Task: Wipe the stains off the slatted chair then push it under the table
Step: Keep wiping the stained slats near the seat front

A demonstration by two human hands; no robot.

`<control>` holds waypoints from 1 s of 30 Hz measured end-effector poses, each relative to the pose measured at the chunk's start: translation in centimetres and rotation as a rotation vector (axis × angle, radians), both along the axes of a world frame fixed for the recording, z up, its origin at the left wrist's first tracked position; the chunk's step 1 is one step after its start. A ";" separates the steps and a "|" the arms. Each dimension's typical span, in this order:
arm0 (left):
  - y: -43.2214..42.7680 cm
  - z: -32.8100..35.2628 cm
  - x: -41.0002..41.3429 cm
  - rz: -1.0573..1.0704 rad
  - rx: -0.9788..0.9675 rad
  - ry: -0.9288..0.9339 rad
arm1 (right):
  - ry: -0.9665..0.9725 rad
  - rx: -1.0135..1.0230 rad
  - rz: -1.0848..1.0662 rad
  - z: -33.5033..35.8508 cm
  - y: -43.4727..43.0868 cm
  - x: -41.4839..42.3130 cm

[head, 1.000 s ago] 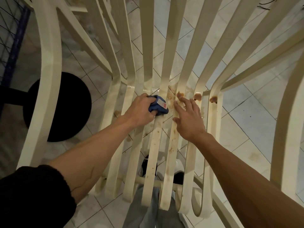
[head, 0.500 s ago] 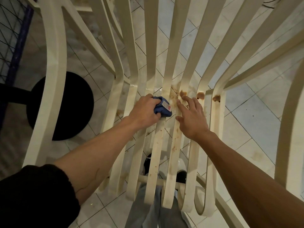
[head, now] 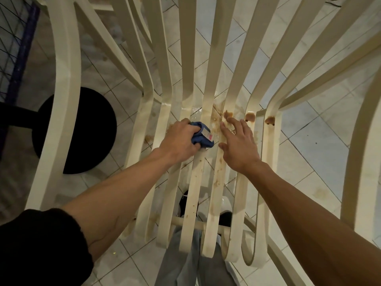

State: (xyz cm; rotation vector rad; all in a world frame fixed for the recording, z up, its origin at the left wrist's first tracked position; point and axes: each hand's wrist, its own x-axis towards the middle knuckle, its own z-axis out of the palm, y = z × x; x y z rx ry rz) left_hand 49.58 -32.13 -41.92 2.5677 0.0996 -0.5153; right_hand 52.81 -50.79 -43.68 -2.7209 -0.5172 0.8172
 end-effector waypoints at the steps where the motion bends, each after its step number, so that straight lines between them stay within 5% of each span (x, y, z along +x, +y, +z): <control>1: 0.0 0.0 -0.4 -0.018 -0.010 0.014 | 0.000 -0.001 0.003 0.0 0.0 0.0; 7: 0.4 0.9 -0.2 -0.206 -0.007 0.128 | -0.001 -0.001 -0.005 0.0 -0.1 -0.1; 12: 0.2 0.3 -0.9 -0.107 -0.021 0.029 | -0.001 -0.004 0.010 0.1 0.0 0.0; 18: 0.4 0.9 -1.3 -0.214 -0.036 0.201 | -0.018 -0.004 0.017 0.2 -0.2 -0.1; 24: 0.2 -0.3 -2.4 -0.009 -0.043 0.013 | -0.008 -0.003 0.017 0.3 -0.1 0.0; 30: 0.9 0.1 -3.8 -0.144 -0.098 0.135 | -0.005 0.000 0.011 0.5 -0.1 -0.1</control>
